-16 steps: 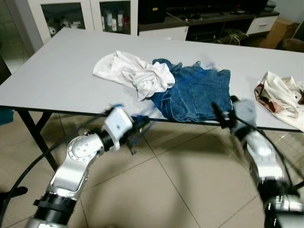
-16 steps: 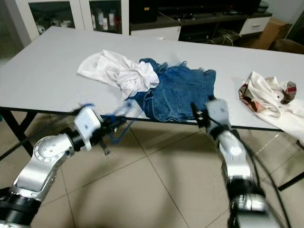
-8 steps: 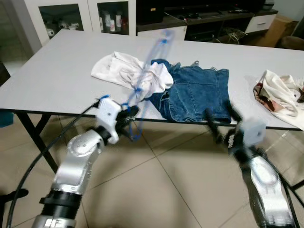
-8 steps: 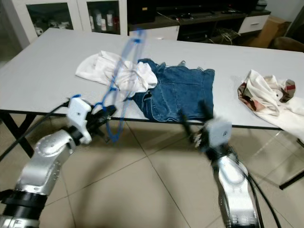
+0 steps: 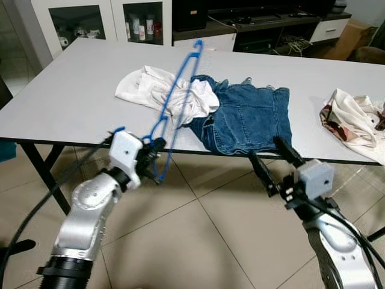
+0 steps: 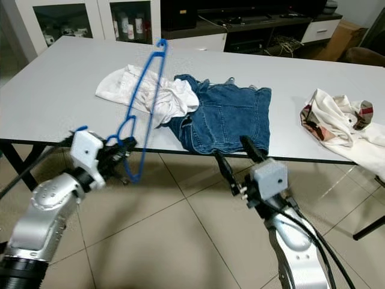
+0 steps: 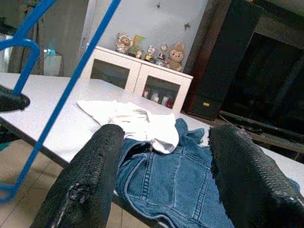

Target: Hang hanger

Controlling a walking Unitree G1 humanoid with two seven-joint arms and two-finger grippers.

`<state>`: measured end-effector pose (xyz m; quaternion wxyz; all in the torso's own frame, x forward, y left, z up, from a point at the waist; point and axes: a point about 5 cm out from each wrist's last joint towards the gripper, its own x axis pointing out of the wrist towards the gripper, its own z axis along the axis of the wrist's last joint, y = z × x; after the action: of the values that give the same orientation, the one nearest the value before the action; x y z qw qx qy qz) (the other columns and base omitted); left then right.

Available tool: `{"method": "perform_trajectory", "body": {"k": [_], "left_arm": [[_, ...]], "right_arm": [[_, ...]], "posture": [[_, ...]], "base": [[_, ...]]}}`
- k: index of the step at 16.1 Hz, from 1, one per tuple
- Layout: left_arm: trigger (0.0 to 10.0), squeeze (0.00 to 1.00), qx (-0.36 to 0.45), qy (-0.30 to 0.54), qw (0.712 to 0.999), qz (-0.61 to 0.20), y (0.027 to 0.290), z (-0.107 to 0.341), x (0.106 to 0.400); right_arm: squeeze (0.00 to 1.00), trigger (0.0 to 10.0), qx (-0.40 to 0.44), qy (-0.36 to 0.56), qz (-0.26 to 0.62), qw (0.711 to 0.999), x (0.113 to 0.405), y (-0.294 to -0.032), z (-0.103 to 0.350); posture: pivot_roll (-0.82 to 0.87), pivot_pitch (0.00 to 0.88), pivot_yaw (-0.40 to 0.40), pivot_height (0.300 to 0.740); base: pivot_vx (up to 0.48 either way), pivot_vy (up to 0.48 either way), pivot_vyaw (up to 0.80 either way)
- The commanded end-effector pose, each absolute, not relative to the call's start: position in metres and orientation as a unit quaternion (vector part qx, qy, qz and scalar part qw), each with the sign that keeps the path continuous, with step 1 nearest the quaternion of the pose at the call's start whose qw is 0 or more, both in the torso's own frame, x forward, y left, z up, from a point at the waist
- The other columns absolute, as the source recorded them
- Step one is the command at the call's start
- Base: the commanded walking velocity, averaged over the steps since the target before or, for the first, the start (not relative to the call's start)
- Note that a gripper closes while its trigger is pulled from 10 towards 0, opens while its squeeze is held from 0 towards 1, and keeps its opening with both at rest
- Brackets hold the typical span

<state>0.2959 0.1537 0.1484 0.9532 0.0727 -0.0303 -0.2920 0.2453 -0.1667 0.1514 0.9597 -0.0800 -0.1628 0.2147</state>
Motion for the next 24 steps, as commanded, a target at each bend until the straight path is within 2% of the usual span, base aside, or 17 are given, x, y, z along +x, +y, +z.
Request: {"method": "perform_trajectory", "body": {"k": [1, 7, 24], "left_arm": [[10.0, 0.0, 0.084, -0.044, 0.947, -0.306, 0.145, 0.155, 0.297], [10.0, 0.0, 0.084, -0.045, 0.944, -0.317, 0.138, 0.155, 0.299], [10.0, 0.0, 0.085, -0.049, 0.944, -0.315, 0.137, 0.156, 0.3]], "right_arm": [[0.0, 10.0, -0.09, -0.165, 0.201, 0.961, 0.248, -0.17, 0.156], [0.0, 10.0, -0.093, -0.162, 0.195, 0.963, 0.254, -0.167, 0.159], [0.0, 10.0, -0.093, -0.163, 0.192, 0.963, 0.264, -0.164, 0.161]], "posture": [[-0.01, 0.039, -0.035, 0.74], [-0.02, 0.047, -0.037, 0.74], [0.0, 0.041, -0.036, 0.74]], "base": [[0.304, 0.0, 0.0], [0.322, 0.0, 0.0], [0.48, 0.0, 0.0]]}}
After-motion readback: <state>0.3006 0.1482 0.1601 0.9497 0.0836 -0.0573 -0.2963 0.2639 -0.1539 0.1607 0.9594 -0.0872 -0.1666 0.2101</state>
